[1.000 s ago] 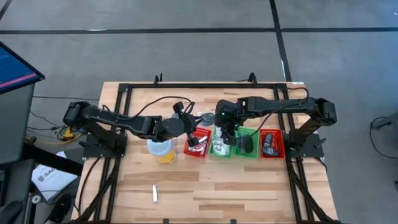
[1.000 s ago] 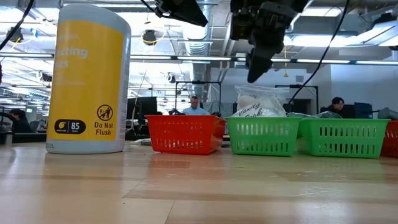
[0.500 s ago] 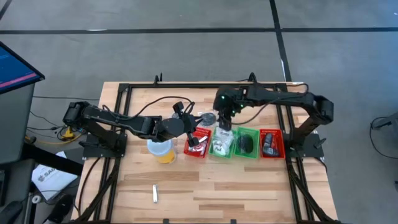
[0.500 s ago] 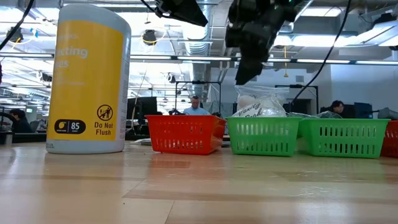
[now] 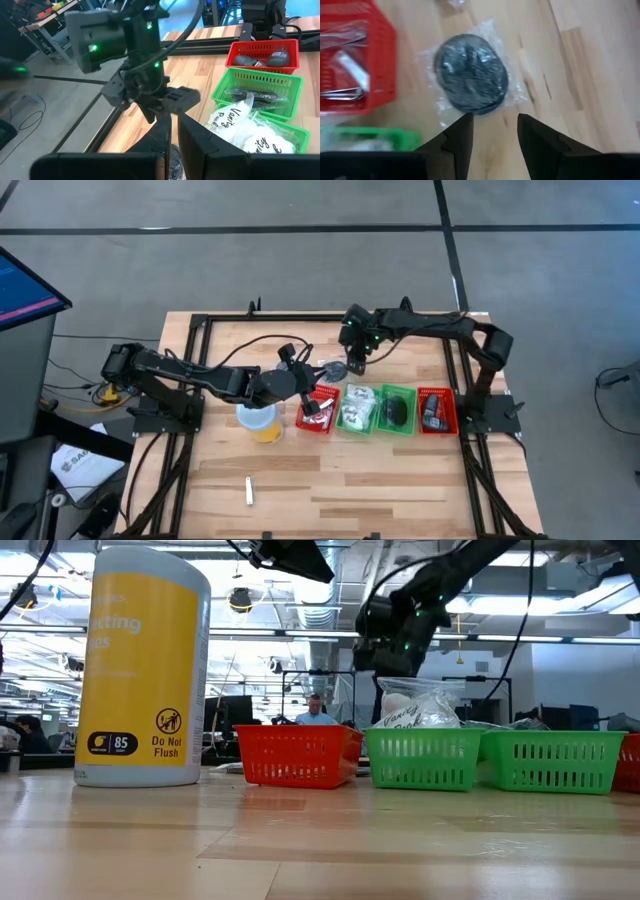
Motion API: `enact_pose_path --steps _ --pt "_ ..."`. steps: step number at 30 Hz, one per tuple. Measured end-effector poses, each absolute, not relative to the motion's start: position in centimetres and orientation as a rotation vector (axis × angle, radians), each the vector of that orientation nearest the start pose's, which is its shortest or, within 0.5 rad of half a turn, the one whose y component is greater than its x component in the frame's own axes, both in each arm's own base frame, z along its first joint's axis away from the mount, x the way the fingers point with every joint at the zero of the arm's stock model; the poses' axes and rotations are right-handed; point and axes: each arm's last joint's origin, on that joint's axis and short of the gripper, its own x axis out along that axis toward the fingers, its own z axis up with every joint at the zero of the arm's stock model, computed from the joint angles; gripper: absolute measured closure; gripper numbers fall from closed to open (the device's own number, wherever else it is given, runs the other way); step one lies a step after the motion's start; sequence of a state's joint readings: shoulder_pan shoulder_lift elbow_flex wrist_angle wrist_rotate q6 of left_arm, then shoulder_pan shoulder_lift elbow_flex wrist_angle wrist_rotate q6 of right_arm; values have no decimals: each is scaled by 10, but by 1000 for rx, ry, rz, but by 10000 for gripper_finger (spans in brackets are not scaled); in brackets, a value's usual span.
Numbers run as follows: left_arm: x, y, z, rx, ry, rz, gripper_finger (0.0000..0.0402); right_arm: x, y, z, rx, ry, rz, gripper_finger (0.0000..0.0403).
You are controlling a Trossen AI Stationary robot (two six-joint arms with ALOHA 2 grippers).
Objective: Pick & Place Travel size toiletries
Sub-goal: Put the black hairbrush into the right green bin
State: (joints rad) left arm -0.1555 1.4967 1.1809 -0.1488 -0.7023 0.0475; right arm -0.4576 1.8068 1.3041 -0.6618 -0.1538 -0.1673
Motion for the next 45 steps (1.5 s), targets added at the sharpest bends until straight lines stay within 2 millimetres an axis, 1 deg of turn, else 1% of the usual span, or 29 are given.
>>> enact_pose_path --steps 5,12,15,22,26,29,32,39,45 --pt "331 -33 307 241 441 527 376 330 -170 183 236 1171 -190 261" --pt "331 -33 307 242 441 527 376 334 -183 163 242 1179 -202 254" --pt "331 -33 307 242 441 527 376 332 -188 163 248 1171 -215 251" --pt "331 -33 307 242 441 527 376 334 -188 164 239 1147 -218 245" --pt "331 -33 307 242 442 527 376 338 -186 151 243 1175 -205 243" --pt "331 -33 307 242 442 527 376 342 -187 144 243 1172 -204 244" --pt "331 -33 307 242 441 527 376 340 -187 137 250 1206 -204 245" --pt "331 -33 307 242 441 527 376 340 -187 137 268 1201 -219 245" --pt "331 -33 307 242 442 527 376 340 -187 137 261 1207 -234 254"
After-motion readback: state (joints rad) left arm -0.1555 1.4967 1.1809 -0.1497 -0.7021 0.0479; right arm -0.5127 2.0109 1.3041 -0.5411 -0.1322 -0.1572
